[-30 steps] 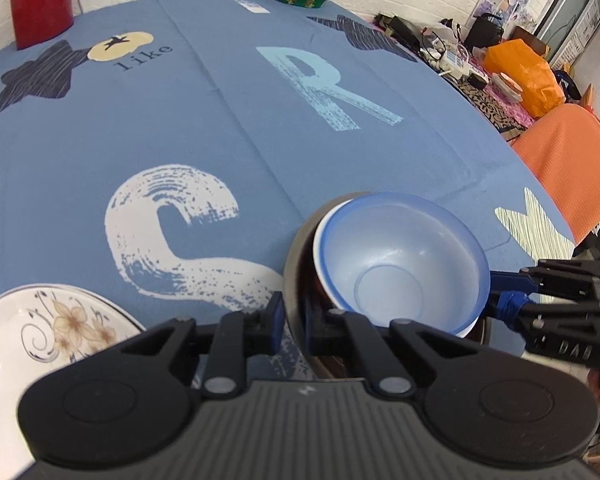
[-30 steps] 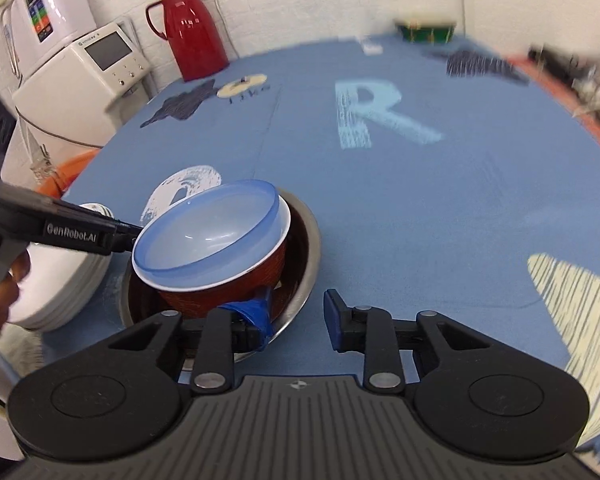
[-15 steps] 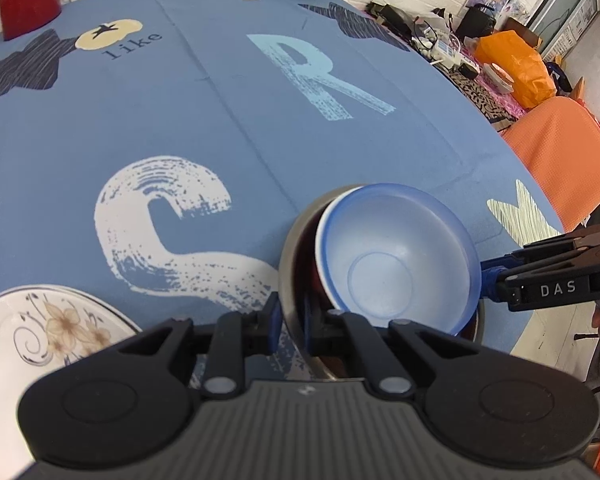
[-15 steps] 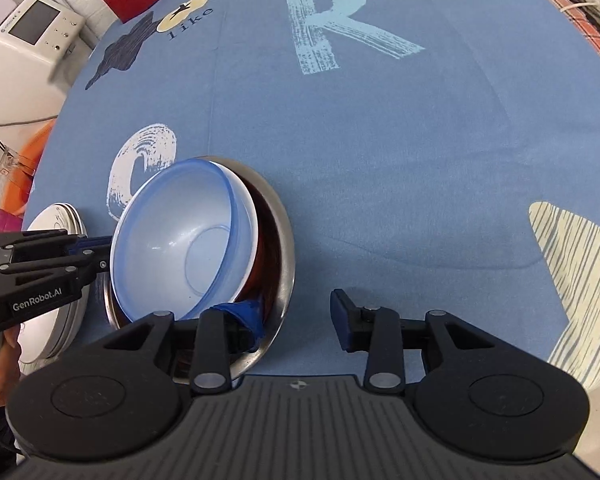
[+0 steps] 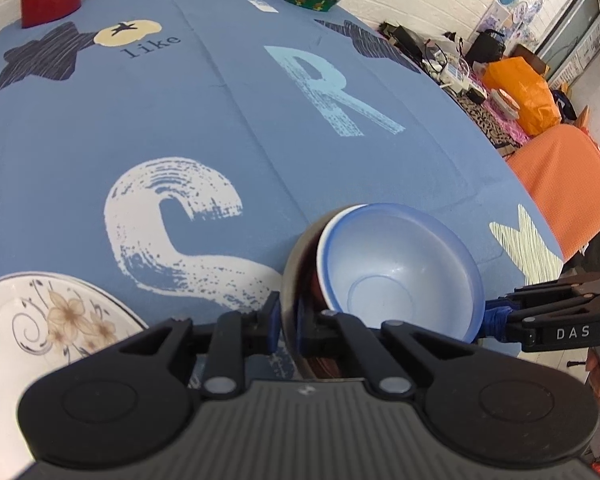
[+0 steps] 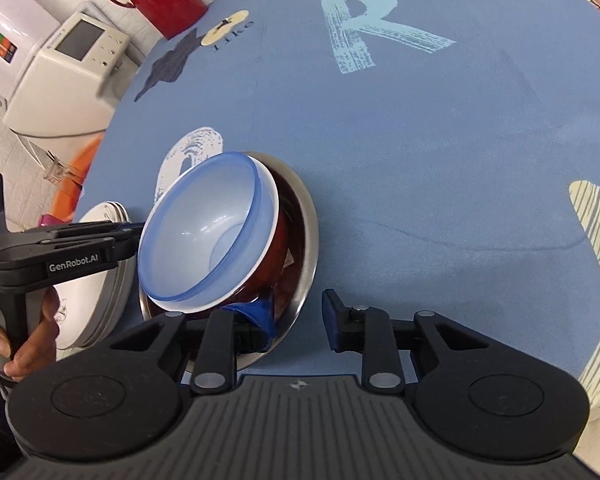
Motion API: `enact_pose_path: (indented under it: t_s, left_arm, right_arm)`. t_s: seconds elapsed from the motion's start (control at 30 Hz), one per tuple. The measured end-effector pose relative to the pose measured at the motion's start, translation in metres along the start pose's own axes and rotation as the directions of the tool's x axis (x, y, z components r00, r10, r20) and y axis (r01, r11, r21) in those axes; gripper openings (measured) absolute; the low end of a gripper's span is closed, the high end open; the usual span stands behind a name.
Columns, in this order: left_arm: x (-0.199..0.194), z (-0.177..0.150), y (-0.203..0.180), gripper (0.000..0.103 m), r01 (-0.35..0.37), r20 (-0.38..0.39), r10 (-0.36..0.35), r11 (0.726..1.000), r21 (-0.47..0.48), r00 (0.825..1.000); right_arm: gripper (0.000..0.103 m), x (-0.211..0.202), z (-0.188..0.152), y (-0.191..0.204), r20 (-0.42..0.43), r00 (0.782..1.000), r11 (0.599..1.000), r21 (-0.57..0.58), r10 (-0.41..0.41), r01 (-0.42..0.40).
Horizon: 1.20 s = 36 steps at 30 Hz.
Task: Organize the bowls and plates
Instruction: 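Lift the nested bowl stack with both tools gripping its rim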
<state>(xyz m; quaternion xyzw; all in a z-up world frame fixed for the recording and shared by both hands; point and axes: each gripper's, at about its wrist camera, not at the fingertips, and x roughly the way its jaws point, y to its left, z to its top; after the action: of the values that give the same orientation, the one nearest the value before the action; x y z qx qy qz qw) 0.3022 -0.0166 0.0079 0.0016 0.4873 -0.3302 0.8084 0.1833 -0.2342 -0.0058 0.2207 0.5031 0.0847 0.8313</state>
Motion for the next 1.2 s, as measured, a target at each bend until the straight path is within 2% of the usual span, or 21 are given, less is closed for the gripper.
enact_pose_path:
  t_s: [0.1, 0.17, 0.33, 0.43, 0.5, 0.63, 0.73, 0.83, 0.93, 1.07, 1.13, 1.2]
  left_arm:
    - [-0.001, 0.000, -0.002, 0.000, -0.010, 0.007, 0.010, 1.000, -0.004, 1.000]
    - [-0.001, 0.001, -0.003, 0.000, -0.014, 0.011, 0.015, 1.000, -0.005, 1.000]
    - [-0.002, -0.002, -0.006, 0.000, -0.030, 0.025, 0.030, 0.999, -0.012, 0.999]
    - [-0.002, -0.002, -0.007, 0.000, -0.054, 0.029, 0.054, 0.998, -0.021, 0.998]
    - [-0.003, 0.000, -0.007, 0.000, -0.060, 0.044, 0.061, 0.998, -0.022, 0.997]
    - [0.000, 0.001, -0.006, 0.000, -0.071, 0.040, 0.071, 0.997, -0.011, 0.997]
    - [0.000, -0.002, -0.002, 0.000, -0.058, 0.050, 0.059, 0.998, -0.022, 0.997]
    - [0.000, -0.003, 0.001, 0.000, -0.051, 0.060, 0.054, 0.998, -0.047, 0.997]
    - [0.000, -0.003, 0.002, 0.000, -0.055, 0.065, 0.058, 0.997, -0.046, 0.996]
    - [0.000, -0.002, 0.001, 0.000, -0.064, 0.073, 0.067, 0.997, -0.042, 0.995]
    - [0.001, -0.002, 0.002, 0.000, -0.072, 0.094, 0.076, 0.996, -0.046, 0.993]
    - [0.001, -0.001, 0.005, 0.000, -0.070, 0.101, 0.076, 0.996, -0.061, 0.992]
  right_arm:
    - [0.009, 0.000, -0.002, -0.005, 0.016, 0.999, 0.999, 0.008, 0.034, -0.035]
    - [0.009, -0.001, -0.003, -0.001, 0.024, 0.999, 0.999, -0.041, 0.032, -0.031]
    - [0.009, -0.001, -0.005, 0.000, 0.043, 0.999, 0.998, -0.063, 0.030, -0.027]
    - [0.008, -0.001, -0.004, -0.003, 0.039, 0.998, 0.997, -0.045, 0.058, -0.056]
    - [0.009, -0.001, -0.005, 0.003, 0.027, 0.996, 0.994, -0.075, 0.084, -0.081]
    - [0.010, 0.003, -0.005, 0.009, 0.041, 0.997, 0.991, -0.115, 0.071, -0.066]
    - [0.011, 0.005, -0.004, 0.000, 0.055, 0.994, 0.994, -0.060, 0.089, -0.086]
    - [0.014, 0.008, -0.001, -0.012, 0.064, 0.993, 0.993, 0.060, 0.097, -0.101]
    - [0.017, 0.009, -0.001, -0.015, 0.081, 0.992, 0.991, 0.089, 0.095, -0.102]
    - [0.014, 0.004, -0.005, -0.001, 0.113, 0.991, 0.998, -0.007, 0.066, -0.066]
    - [0.013, 0.002, -0.006, 0.006, 0.132, 0.988, 0.995, -0.073, 0.077, -0.068]
    - [0.016, 0.001, -0.005, 0.010, 0.146, 0.984, 0.991, -0.103, 0.103, -0.089]
